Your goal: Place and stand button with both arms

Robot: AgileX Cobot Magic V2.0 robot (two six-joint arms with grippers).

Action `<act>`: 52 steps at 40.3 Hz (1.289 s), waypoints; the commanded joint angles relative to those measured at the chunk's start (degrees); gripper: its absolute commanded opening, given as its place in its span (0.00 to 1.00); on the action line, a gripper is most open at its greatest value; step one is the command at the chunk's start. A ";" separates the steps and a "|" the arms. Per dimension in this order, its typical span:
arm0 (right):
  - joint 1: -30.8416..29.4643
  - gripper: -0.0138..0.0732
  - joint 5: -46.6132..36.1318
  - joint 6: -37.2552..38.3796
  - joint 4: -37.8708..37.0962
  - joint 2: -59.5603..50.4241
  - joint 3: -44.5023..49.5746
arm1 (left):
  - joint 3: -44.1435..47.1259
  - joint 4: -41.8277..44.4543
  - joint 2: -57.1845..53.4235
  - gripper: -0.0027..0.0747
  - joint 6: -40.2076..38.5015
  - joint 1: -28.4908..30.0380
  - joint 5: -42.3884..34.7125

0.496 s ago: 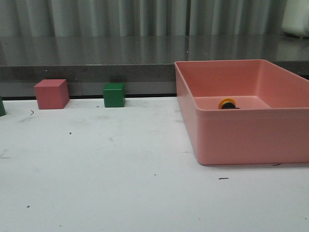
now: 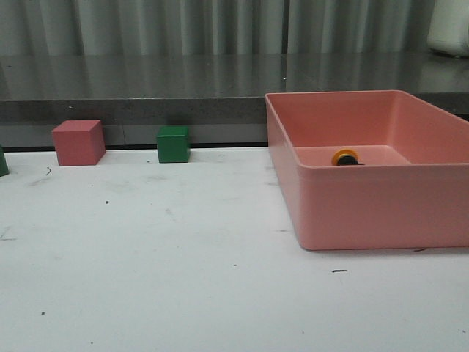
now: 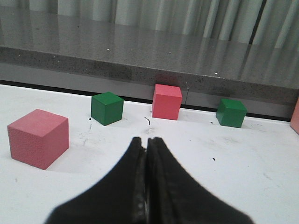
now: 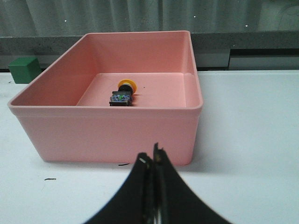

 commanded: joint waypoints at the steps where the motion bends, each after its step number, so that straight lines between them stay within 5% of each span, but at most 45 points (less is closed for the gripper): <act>1: -0.04 0.09 -4.14 -0.58 -0.02 -1.09 -0.21 | 0.88 -0.44 -1.40 0.01 -0.39 0.01 -4.73; 28: -0.04 0.09 -9.23 -0.58 -0.02 -1.09 -0.21 | 0.88 -0.44 -1.40 0.01 -0.39 0.01 -8.53; 41: -0.04 0.09 -14.29 -0.58 -0.02 -1.09 -3.98 | -2.14 -3.28 -1.18 0.01 -0.39 0.01 -23.24; 47: -0.04 0.09 -10.56 -0.58 -0.02 0.97 -12.10 | -11.66 -0.07 1.94 0.01 -0.39 0.01 -20.50; 52: -0.04 0.09 -2.52 -0.52 0.26 8.38 -20.79 | -21.42 0.49 10.00 0.01 -0.39 0.01 -9.23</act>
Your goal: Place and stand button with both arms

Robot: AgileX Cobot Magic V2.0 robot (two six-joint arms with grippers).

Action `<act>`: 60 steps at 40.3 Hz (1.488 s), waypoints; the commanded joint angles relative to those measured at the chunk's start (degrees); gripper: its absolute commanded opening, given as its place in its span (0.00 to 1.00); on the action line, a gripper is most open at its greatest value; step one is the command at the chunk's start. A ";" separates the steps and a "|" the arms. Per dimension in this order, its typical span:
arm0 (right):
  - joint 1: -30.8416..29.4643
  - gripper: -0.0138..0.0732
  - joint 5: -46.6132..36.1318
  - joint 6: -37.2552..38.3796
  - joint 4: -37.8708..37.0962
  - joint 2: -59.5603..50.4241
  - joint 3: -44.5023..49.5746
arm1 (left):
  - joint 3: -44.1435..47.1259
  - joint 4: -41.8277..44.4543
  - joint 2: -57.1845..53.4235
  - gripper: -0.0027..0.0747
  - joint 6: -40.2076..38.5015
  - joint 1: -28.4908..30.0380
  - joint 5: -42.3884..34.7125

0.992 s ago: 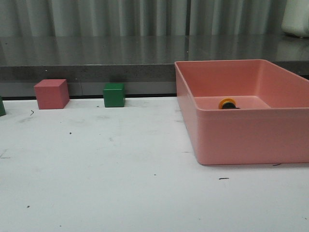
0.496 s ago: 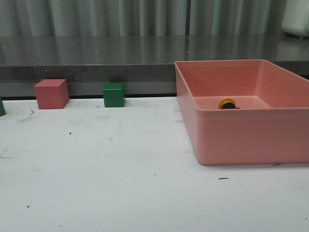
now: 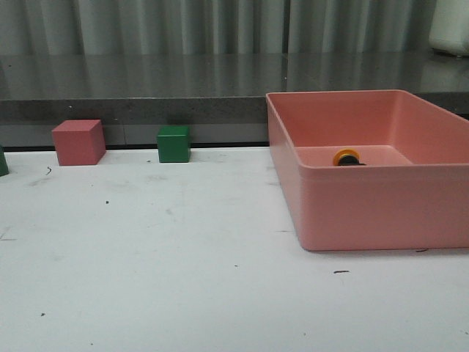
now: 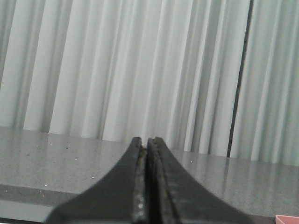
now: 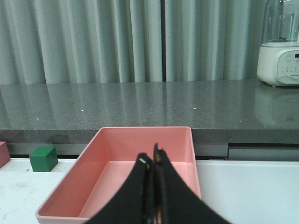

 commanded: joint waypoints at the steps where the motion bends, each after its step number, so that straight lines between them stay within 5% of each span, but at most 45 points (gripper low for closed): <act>1: -0.04 0.09 1.98 -0.52 0.79 7.03 -8.17 | -7.90 0.54 7.23 0.01 -0.39 0.01 5.40; 7: -0.04 0.09 9.51 -0.52 2.34 17.86 -16.02 | -14.95 0.54 18.11 0.01 -0.39 0.01 13.94; 20: -0.04 0.14 12.34 -0.52 2.27 23.52 -18.87 | -15.87 0.54 21.95 0.04 -0.39 0.01 15.09; 22: -0.04 0.22 12.34 -0.52 2.15 23.52 -18.87 | -15.87 0.54 21.95 0.12 -0.39 0.01 15.09; 30: -0.04 0.81 11.23 -0.52 2.15 23.52 -18.87 | -15.87 0.54 21.95 0.77 -0.39 0.01 15.09; 33: -0.04 0.93 10.20 -0.52 2.15 23.57 -18.87 | -15.87 0.54 21.95 0.88 -0.39 0.01 15.09; 39: -0.04 0.90 9.38 -0.52 2.66 28.04 -19.57 | -15.87 0.54 21.95 0.89 -0.39 0.01 15.09; 51: 0.08 0.90 9.77 -0.52 6.41 54.80 -32.43 | -15.87 0.54 21.95 0.89 -0.39 0.01 15.09; 60: 5.00 0.90 22.19 -0.57 8.04 75.10 -49.46 | -15.87 0.54 21.95 0.89 -0.39 0.01 15.09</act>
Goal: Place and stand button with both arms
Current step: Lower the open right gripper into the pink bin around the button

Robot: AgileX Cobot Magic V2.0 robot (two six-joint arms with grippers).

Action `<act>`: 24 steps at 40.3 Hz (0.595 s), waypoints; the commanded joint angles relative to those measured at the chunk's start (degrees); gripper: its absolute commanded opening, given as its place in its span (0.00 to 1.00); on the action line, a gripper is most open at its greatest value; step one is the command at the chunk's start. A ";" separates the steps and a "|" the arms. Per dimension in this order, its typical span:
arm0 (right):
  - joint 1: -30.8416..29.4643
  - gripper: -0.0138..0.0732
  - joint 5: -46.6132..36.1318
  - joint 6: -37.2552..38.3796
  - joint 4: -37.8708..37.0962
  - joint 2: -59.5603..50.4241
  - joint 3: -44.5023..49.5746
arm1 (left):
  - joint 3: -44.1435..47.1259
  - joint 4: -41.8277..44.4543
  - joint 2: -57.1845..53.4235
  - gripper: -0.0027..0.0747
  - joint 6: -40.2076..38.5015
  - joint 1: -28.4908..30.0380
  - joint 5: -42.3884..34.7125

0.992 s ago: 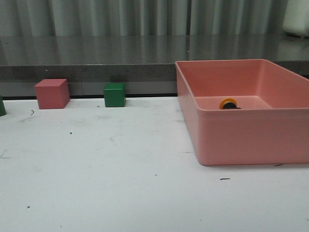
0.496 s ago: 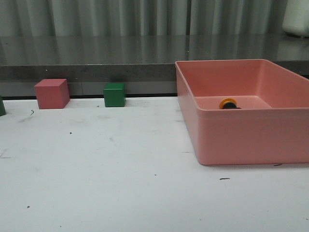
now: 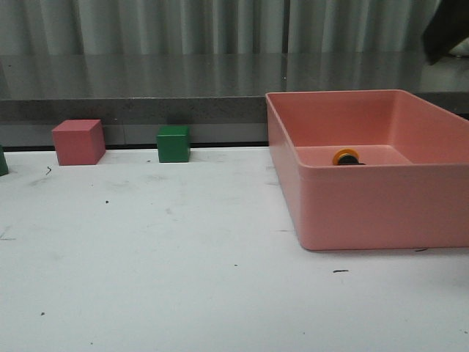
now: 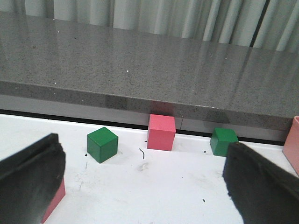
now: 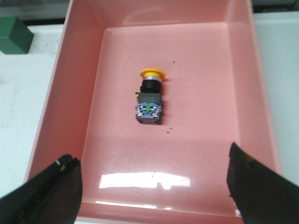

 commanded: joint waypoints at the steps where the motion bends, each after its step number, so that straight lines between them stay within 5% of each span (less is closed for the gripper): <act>1: 2.03 0.90 2.42 -0.57 0.69 6.08 -8.48 | -2.32 -0.33 0.56 0.89 -0.39 0.01 -4.27; 24: 2.17 0.90 16.24 7.20 -3.56 38.72 -36.08 | -2.32 -0.33 0.56 0.89 -0.39 0.01 -4.27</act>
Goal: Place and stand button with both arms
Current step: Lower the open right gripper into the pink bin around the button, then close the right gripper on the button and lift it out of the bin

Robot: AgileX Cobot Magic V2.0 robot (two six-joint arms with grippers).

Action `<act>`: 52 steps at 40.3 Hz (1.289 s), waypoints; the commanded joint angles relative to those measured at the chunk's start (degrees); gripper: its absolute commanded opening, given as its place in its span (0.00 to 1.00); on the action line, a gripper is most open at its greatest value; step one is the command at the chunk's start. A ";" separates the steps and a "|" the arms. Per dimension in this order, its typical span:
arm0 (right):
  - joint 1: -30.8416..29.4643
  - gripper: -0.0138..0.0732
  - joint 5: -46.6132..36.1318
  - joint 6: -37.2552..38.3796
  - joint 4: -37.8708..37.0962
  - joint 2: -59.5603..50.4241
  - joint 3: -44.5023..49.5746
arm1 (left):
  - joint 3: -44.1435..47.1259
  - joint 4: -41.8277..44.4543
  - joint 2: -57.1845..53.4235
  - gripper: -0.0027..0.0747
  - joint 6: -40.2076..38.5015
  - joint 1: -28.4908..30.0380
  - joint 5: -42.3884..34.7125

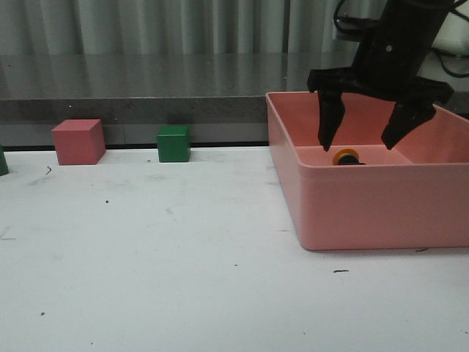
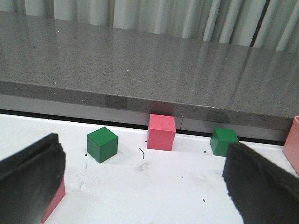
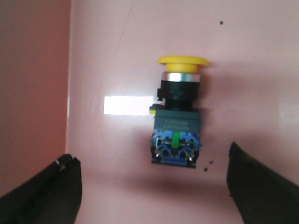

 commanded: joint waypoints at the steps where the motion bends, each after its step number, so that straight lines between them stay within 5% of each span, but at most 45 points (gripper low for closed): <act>1: -1.06 0.90 0.87 0.72 -0.92 0.42 -4.74 | -2.32 -0.33 0.56 0.89 -0.30 0.01 -4.27; 15: -2.09 0.88 5.27 0.72 -0.93 8.10 -13.21 | -2.32 -0.33 0.56 0.89 -0.30 0.01 -4.05; 30: -2.09 0.44 6.70 0.72 -0.32 8.79 -13.41 | -2.32 -0.33 0.56 0.89 -0.30 0.01 -3.84; 44: -1.81 0.43 8.61 0.72 -0.32 0.17 -14.60 | -2.32 -0.33 0.56 0.89 -0.30 0.01 -3.84; 52: 3.10 0.43 9.30 0.72 -0.26 -10.15 -14.60 | -2.32 -0.33 0.56 0.89 -0.30 0.01 -3.84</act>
